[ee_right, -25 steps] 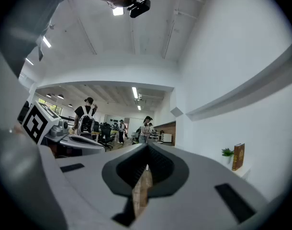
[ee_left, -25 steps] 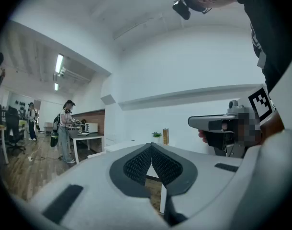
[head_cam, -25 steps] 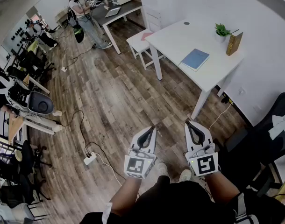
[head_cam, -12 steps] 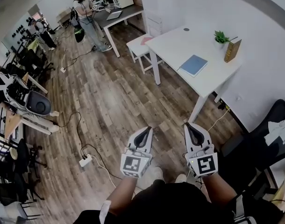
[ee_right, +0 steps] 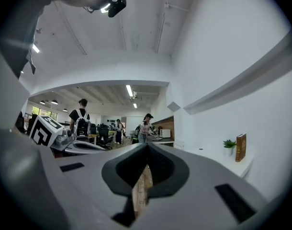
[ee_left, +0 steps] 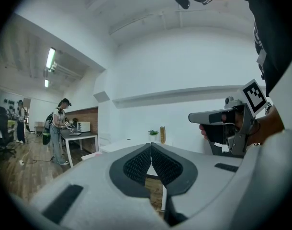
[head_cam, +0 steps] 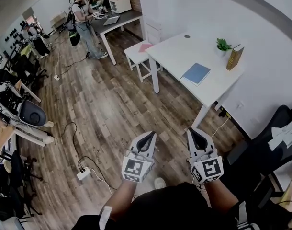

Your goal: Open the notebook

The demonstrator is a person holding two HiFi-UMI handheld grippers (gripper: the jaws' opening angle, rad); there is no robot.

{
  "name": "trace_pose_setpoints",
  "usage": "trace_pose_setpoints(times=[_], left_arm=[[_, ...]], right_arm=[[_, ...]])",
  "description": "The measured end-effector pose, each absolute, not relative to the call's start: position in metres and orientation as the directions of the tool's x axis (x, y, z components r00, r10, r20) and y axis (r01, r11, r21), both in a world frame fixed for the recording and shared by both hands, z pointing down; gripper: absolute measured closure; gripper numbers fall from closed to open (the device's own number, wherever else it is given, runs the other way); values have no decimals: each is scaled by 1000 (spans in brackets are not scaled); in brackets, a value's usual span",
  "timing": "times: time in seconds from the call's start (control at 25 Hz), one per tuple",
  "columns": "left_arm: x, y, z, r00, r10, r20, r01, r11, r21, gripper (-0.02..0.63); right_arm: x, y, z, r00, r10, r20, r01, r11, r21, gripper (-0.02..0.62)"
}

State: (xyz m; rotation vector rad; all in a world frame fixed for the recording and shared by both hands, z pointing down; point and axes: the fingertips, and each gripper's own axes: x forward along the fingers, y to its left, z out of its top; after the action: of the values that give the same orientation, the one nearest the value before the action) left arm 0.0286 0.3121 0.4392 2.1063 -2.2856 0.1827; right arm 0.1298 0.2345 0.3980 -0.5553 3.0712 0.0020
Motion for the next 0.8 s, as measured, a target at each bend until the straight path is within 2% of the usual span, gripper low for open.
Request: trace_pose_setpoints(times=[0.36,0.56,0.8], left_arm=[[-9,285,450,-53,-994,97,-998,50,-31,601],[-22,239,453,-14,-994,113,-999,11,-31,601],[-53,171,450,-30,-993,116,-999,27,-31,601]], right_arm=[[101,213,406,-926,-375,31,-374,927,37,597],[89,173,415,-923,-382,39,-381,924,20,597],[68,101,414,-917,-398,30,-397,917,20,597]])
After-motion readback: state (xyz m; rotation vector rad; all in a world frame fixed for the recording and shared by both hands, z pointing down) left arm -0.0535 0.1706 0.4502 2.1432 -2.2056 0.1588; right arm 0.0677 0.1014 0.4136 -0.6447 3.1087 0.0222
